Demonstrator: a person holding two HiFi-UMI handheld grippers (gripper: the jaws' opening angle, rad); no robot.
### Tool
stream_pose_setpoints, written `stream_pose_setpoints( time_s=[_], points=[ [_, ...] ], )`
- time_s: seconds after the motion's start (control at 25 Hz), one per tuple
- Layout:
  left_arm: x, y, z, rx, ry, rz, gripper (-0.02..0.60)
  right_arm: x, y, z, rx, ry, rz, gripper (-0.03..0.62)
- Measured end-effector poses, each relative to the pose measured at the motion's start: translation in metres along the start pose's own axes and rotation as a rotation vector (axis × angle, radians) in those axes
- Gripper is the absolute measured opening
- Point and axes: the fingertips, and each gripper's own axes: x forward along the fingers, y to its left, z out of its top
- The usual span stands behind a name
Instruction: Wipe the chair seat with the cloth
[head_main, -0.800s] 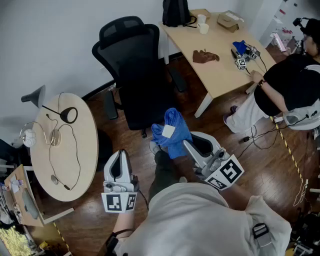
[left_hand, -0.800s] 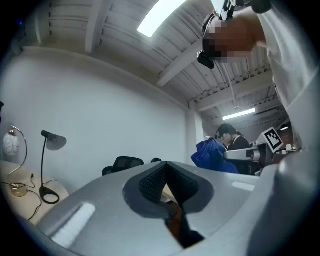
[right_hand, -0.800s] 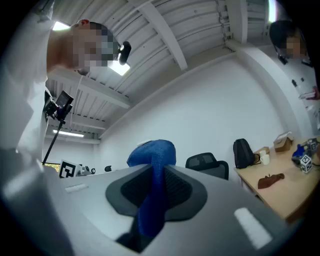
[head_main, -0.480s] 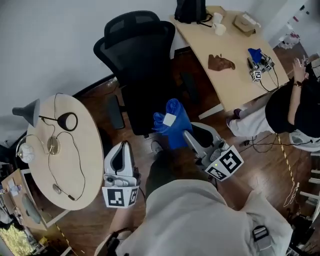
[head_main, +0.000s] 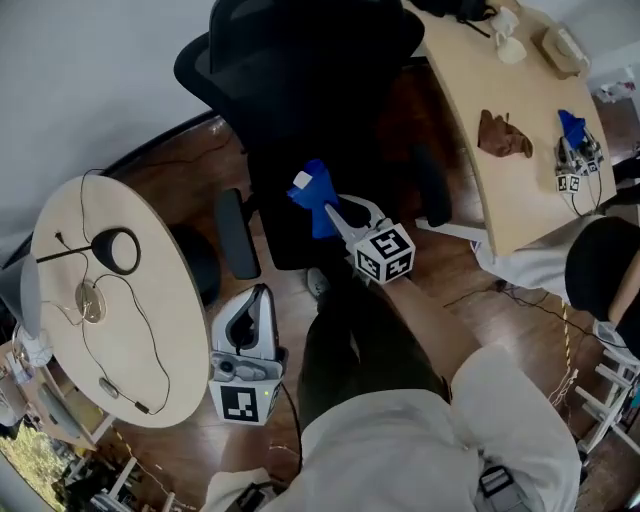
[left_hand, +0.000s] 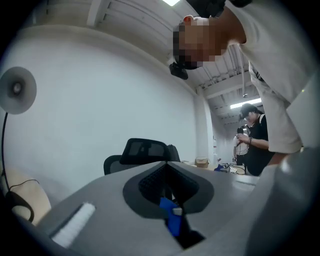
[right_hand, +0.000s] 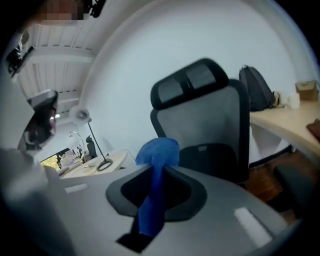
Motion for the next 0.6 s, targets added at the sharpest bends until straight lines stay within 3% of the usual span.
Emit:
stream_pose_setpoints(
  time_s=[0.12, 0.24, 0.32, 0.48, 0.6],
  points=[
    [-0.021, 0.007, -0.07, -0.068, 0.023, 0.123, 0.054, 0.089, -0.052, -0.129, 0.051, 0.154, -0.01, 0.061],
    [-0.04, 0.021, -0.131, -0.076, 0.024, 0.174, 0.058, 0.195, -0.085, -0.222, 0.086, 0.295, -0.042, 0.061],
    [-0.053, 0.02, -0.158, -0.07, 0.033, 0.167, 0.06, 0.241, -0.093, -0.27, 0.095, 0.382, -0.05, 0.061],
    [-0.073, 0.023, -0.189, -0.064, 0.044, 0.14, 0.066, 0.288, -0.106, -0.325, 0.121, 0.476, -0.074, 0.061],
    [-0.079, 0.032, -0.201, -0.073, 0.061, 0.146, 0.066, 0.29, -0.127, -0.33, 0.165, 0.48, -0.102, 0.061]
  ],
)
